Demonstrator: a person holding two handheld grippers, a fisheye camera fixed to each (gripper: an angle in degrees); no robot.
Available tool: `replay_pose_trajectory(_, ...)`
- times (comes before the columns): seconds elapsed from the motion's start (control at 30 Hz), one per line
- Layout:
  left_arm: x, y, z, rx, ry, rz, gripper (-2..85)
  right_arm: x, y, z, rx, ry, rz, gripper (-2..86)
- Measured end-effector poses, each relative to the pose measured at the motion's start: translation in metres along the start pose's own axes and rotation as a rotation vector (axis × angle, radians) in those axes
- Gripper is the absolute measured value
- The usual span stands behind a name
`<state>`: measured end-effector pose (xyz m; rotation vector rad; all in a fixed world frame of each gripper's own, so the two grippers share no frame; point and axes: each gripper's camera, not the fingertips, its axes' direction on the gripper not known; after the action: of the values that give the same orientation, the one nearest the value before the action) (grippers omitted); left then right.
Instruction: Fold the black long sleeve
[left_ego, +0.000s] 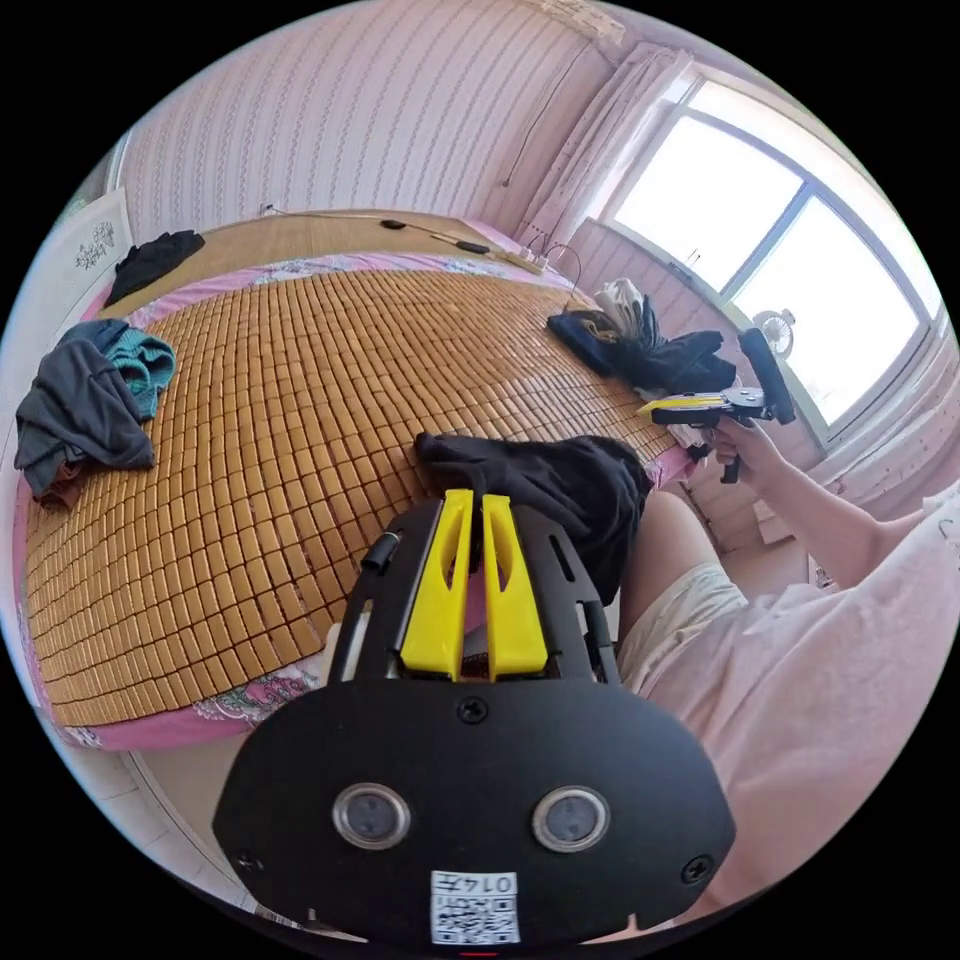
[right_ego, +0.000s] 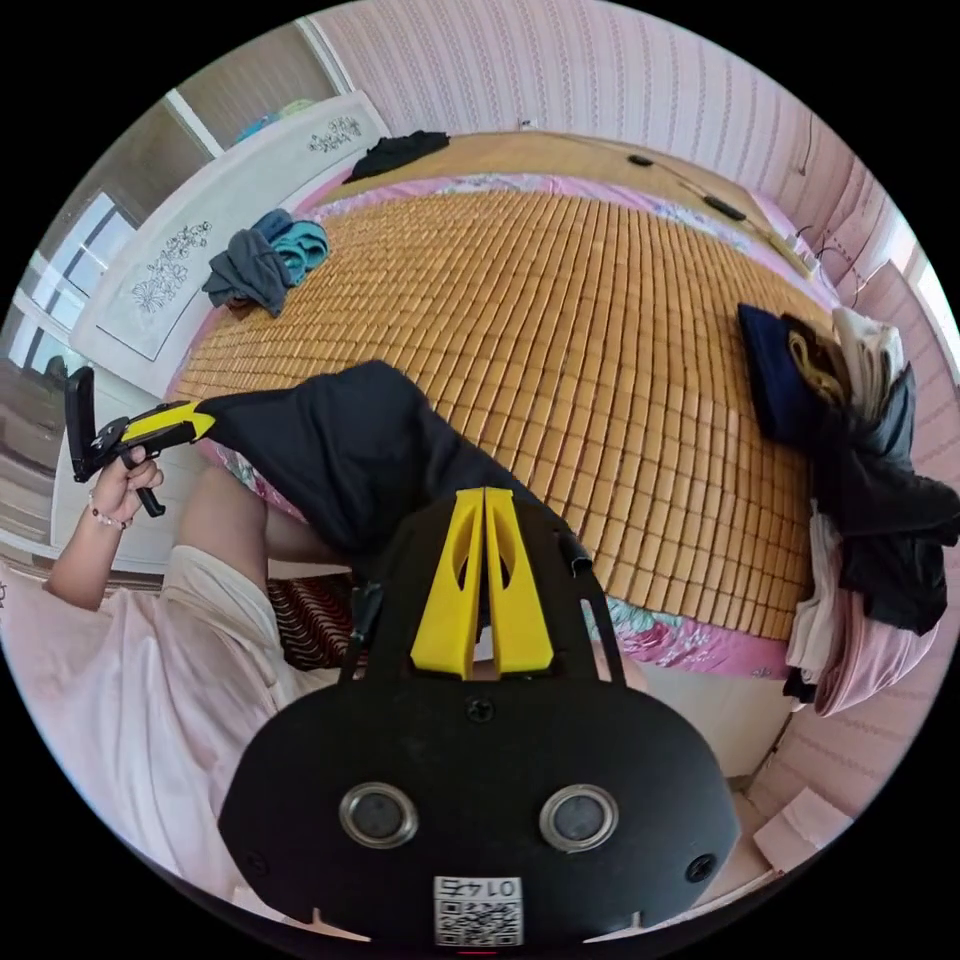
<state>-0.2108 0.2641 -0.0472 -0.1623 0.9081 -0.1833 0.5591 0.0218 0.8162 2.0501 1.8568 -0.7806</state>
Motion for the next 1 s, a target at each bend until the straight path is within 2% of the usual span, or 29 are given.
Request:
replay_pose_trajectory(0.1, 0.006, -0.018, -0.033, 0.081, -0.004, 0.04, -1.0, 0.006, -0.041, -0.035, 0.113, -0.045, -0.027, 0.0)
replay_pose_trajectory(0.27, -0.003, -0.022, -0.039, 0.015, -0.092, 0.021, -0.9, -0.028, -0.06, -0.031, 0.141, -0.103, -0.127, 1.9)
replay_pose_trajectory(0.33, -0.014, -0.013, -0.036, -0.008, -0.084, -0.037, -0.9, -0.054, -0.047, -0.002, 0.075, -0.203, -0.193, 5.7)
replay_pose_trajectory(0.4, -0.024, -0.005, -0.033, -0.041, -0.085, -0.084, -0.9, -0.098, -0.022, 0.051, -0.085, -0.313, -0.269, 11.1)
replay_pose_trajectory(0.47, -0.036, 0.002, -0.032, -0.083, -0.086, -0.13, -0.8, -0.132, -0.002, 0.094, -0.231, -0.264, -0.35, 11.7)
replay_pose_trajectory(0.53, -0.045, 0.006, -0.032, -0.108, -0.079, -0.157, -0.8, -0.152, 0.011, 0.136, -0.385, -0.087, -0.387, 10.7)
replay_pose_trajectory(0.57, -0.049, 0.007, -0.032, -0.121, -0.046, -0.169, -0.8, -0.154, 0.013, 0.147, -0.384, 0.002, -0.339, 7.0)
replay_pose_trajectory(0.7, -0.054, 0.007, -0.046, -0.089, -0.051, -0.177, -0.9, -0.133, -0.012, 0.127, -0.368, -0.175, -0.298, 2.0)
replay_pose_trajectory(0.9, -0.063, -0.002, -0.084, -0.008, -0.028, -0.174, -0.9, -0.075, -0.098, 0.037, -0.225, -0.347, -0.313, 0.7)
replay_pose_trajectory(1.0, -0.071, -0.005, -0.089, 0.025, 0.069, -0.17, -0.8, -0.046, -0.144, 0.013, -0.131, -0.379, -0.231, 0.4)
